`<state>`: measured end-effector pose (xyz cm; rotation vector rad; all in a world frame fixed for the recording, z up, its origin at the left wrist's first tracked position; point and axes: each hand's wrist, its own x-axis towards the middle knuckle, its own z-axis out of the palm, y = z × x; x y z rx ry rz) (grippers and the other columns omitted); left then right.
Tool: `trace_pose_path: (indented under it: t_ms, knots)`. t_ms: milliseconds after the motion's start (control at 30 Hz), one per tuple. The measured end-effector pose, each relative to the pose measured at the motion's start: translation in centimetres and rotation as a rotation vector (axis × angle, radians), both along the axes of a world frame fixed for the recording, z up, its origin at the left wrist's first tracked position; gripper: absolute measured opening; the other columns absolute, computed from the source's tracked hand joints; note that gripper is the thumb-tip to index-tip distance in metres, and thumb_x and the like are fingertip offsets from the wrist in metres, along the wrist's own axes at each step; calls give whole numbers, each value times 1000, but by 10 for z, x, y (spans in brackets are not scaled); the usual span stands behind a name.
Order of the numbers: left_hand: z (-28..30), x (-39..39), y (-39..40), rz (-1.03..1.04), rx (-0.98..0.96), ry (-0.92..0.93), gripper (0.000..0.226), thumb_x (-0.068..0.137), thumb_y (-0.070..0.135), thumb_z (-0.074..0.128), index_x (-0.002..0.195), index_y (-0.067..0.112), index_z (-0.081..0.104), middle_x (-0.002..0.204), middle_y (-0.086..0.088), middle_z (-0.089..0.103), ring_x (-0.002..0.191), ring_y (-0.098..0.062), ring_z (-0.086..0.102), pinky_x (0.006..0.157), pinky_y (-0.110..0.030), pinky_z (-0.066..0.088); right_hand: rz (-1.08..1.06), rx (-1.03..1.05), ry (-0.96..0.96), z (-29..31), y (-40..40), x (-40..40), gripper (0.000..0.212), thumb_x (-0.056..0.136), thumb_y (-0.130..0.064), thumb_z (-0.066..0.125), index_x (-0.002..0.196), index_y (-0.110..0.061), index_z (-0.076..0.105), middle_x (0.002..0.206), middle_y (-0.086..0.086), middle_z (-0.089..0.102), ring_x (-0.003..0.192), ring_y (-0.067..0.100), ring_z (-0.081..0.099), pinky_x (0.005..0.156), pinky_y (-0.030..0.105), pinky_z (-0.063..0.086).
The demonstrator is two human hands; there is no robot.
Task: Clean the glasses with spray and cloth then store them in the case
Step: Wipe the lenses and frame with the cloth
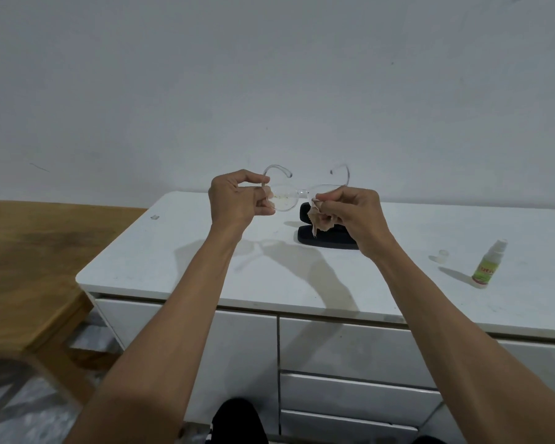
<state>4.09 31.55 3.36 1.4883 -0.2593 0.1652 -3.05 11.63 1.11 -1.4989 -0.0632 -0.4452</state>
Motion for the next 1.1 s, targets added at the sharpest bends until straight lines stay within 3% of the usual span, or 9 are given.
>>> trace_pose_path:
  t_ms: [100, 200, 333, 500, 633, 767, 833, 967, 1100]
  knots:
    - [-3, -2, 2, 2, 13, 5, 18, 81, -11, 72, 77, 6, 74, 70, -22, 67, 51, -28, 60, 60, -37, 63, -76, -3, 12, -4, 0, -1, 4, 84, 12, 71, 87, 12, 72, 71, 17, 70, 58, 26, 62, 60, 36, 49]
    - [-5, -4, 3, 16, 27, 0, 18, 82, -12, 71, 77, 5, 74, 69, -21, 66, 53, -29, 60, 59, -35, 62, -285, -35, 5, -11, -1, 3, 5, 80, -2, 80, 80, -8, 80, 80, 2, 76, 68, 17, 68, 73, 36, 57]
    - [-5, -7, -3, 68, 1, -4, 19, 82, -14, 69, 76, 4, 73, 65, -14, 66, 53, -29, 60, 62, -40, 64, -443, 35, -90, -19, 9, 7, 4, 81, -11, 82, 85, -13, 81, 89, 0, 78, 82, 15, 72, 83, 31, 58]
    - [0, -13, -12, 215, -103, 11, 17, 82, -13, 64, 80, 2, 72, 67, -14, 69, 48, -23, 63, 63, -39, 65, -343, 200, -108, -21, 25, 6, 4, 87, -13, 77, 87, -9, 76, 76, 5, 69, 71, 22, 61, 71, 30, 54]
    - [7, -16, -18, 248, -141, 12, 16, 83, -13, 63, 82, 0, 72, 67, -14, 69, 47, -21, 65, 63, -39, 65, -242, 249, -151, -20, 45, 6, 6, 91, -4, 71, 87, -7, 75, 81, 4, 71, 74, 24, 56, 73, 29, 51]
    - [6, -21, -26, 218, -101, -17, 18, 84, -12, 65, 80, 4, 71, 66, -12, 71, 47, -21, 67, 64, -42, 65, -205, 264, -156, -14, 64, 11, 7, 91, -4, 72, 92, -8, 78, 83, 18, 70, 68, 26, 61, 69, 30, 52]
    - [5, -25, -29, 191, -94, -34, 12, 85, -11, 68, 83, 0, 72, 65, -12, 72, 50, -24, 71, 62, -41, 65, -252, 286, -141, -12, 71, 14, 9, 91, -7, 75, 93, -13, 80, 84, 13, 73, 68, 21, 64, 71, 30, 55]
    - [8, -31, -32, 154, -77, -66, 8, 88, -9, 67, 86, -2, 72, 69, -14, 74, 56, -25, 75, 59, -35, 64, -399, 305, -123, -14, 78, 23, 13, 89, -19, 79, 99, -26, 81, 94, -2, 81, 90, 13, 73, 95, 37, 57]
    - [10, -31, -34, 138, -61, -100, 12, 90, -9, 66, 86, 1, 72, 68, -12, 75, 58, -25, 76, 63, -36, 65, -519, 345, -165, -6, 86, 31, 14, 89, -18, 80, 103, -17, 82, 87, -1, 80, 76, 11, 70, 87, 35, 60]
